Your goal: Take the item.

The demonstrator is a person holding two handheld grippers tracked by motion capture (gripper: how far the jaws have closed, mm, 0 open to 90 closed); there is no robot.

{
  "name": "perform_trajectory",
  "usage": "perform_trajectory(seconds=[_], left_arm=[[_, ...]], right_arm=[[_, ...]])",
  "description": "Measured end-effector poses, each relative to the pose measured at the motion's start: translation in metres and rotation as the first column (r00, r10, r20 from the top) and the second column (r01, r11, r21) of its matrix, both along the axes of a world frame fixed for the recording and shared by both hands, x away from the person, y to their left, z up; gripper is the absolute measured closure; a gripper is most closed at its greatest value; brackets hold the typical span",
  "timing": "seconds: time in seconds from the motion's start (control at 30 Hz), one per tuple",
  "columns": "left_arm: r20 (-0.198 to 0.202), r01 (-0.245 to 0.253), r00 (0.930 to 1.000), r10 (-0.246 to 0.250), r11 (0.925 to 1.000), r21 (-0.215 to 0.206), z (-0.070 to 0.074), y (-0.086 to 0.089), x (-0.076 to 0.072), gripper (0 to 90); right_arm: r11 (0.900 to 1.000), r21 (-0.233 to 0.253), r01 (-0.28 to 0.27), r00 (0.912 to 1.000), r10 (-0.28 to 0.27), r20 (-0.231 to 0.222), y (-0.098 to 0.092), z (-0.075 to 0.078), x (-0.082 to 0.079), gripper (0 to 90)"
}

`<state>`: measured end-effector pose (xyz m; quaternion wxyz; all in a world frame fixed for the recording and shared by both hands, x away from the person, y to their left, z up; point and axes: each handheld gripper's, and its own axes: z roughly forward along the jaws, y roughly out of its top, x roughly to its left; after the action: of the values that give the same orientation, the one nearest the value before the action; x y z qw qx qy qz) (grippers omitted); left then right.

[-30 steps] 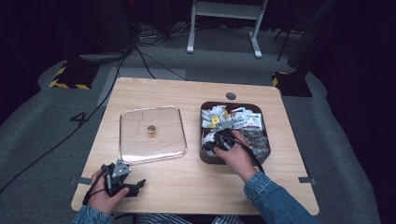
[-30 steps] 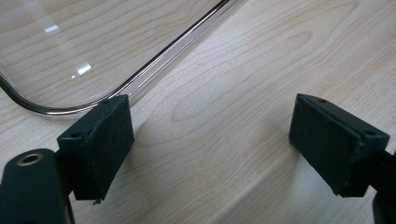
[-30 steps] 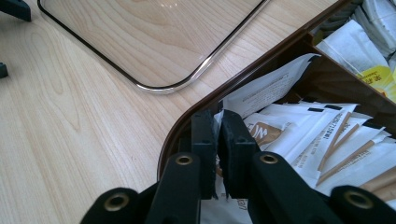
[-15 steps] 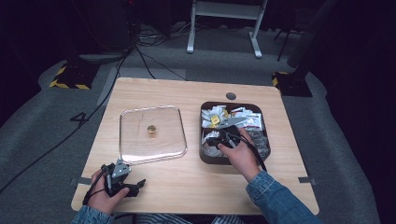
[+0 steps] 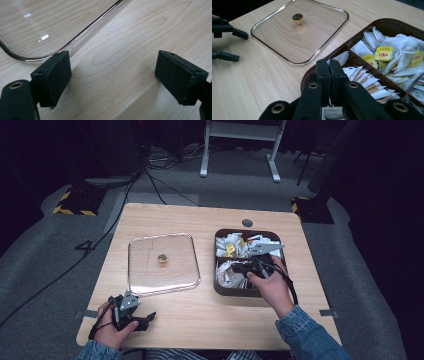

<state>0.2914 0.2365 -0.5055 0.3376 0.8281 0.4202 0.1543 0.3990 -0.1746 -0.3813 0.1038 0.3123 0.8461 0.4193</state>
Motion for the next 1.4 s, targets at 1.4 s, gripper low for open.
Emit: perform_trajectory(seconds=[1.4], left_arm=[[0.000,0.000,1.0000,0.000,1.0000,0.000,0.000,0.000,0.000,14.0]], right_arm=[[0.990,0.032,-0.135,0.9703,0.138,-0.199,-0.020,-0.064,-0.083,88.3]])
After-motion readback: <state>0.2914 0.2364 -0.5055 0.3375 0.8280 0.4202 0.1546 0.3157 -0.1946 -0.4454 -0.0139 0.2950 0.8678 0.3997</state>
